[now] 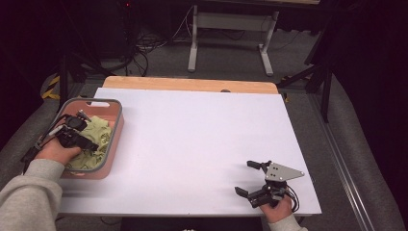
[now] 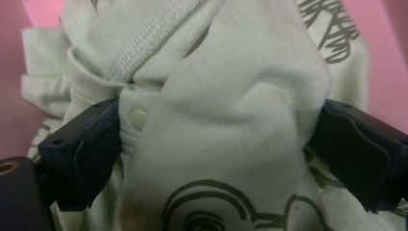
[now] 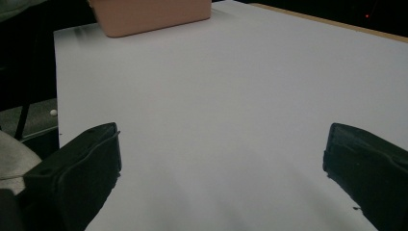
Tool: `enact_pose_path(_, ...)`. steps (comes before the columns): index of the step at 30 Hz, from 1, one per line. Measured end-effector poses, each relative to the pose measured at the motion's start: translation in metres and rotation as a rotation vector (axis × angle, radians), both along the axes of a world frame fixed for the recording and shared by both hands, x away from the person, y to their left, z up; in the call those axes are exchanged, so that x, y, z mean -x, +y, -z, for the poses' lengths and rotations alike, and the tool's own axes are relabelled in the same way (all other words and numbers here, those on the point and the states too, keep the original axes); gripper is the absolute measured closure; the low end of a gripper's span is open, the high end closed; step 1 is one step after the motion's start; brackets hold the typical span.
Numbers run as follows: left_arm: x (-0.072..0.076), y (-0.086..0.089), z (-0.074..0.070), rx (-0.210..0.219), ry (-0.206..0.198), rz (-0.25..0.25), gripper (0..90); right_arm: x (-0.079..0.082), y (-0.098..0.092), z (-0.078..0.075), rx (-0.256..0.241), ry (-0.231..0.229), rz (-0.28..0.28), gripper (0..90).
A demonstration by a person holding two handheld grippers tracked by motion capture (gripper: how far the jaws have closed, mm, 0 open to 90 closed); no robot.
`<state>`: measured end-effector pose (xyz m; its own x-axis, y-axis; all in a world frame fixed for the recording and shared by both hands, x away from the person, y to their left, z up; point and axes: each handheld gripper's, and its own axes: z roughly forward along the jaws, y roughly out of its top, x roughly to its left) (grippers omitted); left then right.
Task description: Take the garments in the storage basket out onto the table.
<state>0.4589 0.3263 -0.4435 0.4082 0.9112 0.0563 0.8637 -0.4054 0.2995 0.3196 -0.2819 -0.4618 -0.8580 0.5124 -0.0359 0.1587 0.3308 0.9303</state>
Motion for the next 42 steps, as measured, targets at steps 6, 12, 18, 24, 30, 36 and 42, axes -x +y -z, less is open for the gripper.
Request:
enact_pose_path(6, 0.001, 0.000, 0.003, -0.004, -0.002, -0.008, 8.7, 0.000, 0.000, 0.000, 0.000, 0.000, 0.000, 0.5)
enact_pose_path(12, 0.002, -0.001, 0.005, -0.023, -0.006, -0.018, 12.9, 0.000, 0.000, 0.000, 0.001, 0.001, 0.000, 0.5)
enact_pose_path(18, 0.003, -0.002, 0.002, -0.046, -0.016, -0.026, 24.6, 0.000, 0.000, 0.000, 0.002, -0.001, 0.001, 0.5)
enact_pose_path(24, 0.004, -0.002, -0.001, -0.069, -0.026, -0.034, 39.6, 0.000, 0.000, 0.000, 0.004, 0.001, 0.001, 0.5)
enact_pose_path(30, 0.005, -0.002, -0.002, -0.087, -0.035, -0.041, 50.5, 0.000, 0.000, 0.001, 0.004, 0.003, 0.003, 0.5)
enact_pose_path(36, 0.007, 0.000, -0.004, -0.083, -0.048, -0.044, 56.7, -0.001, 0.000, 0.001, 0.006, 0.004, 0.004, 0.5)
enact_pose_path(42, 0.008, 0.001, -0.007, -0.069, -0.057, -0.050, 58.0, -0.001, 0.000, 0.001, 0.006, 0.008, 0.005, 0.5)
